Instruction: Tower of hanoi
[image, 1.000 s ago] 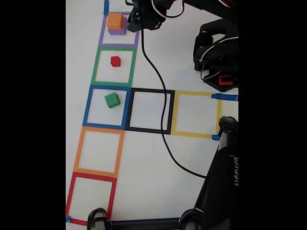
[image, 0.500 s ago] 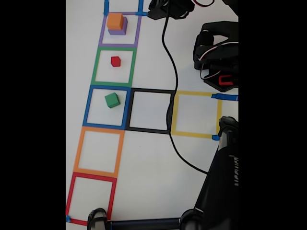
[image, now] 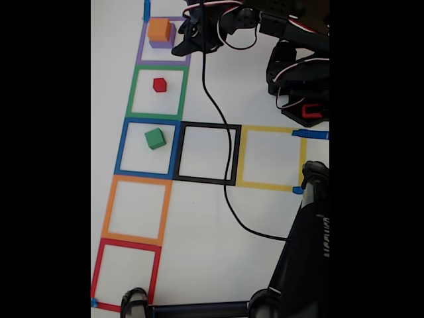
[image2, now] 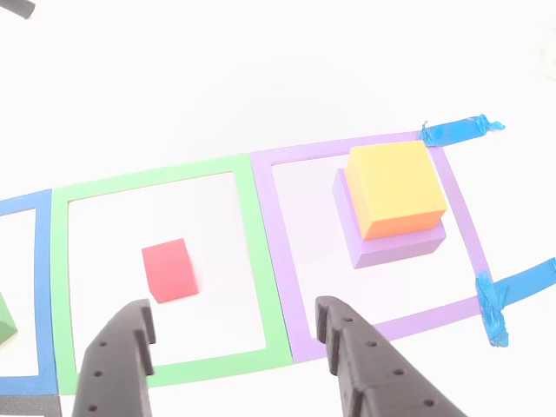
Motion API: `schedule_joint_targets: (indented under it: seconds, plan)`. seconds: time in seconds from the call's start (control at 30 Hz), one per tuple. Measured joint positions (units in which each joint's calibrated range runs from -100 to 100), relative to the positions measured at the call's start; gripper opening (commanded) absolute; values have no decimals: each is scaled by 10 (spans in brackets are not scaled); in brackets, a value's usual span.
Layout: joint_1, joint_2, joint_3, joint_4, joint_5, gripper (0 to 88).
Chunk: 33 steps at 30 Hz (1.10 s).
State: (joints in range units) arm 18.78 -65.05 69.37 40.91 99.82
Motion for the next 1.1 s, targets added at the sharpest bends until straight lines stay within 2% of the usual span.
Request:
schedule_joint_targets:
  seconds: [0.1, 0.4, 0.57, 0.9, 1.1]
  plan:
    - [4, 35, 52, -103, -2, 291]
    - [-12, 252, 191, -526, 0, 292]
    - [-37, 350, 225, -691, -2, 286]
    - [-59, 577, 204, -901, -2, 273]
    - [-57, 719, 124, -955, -2, 266]
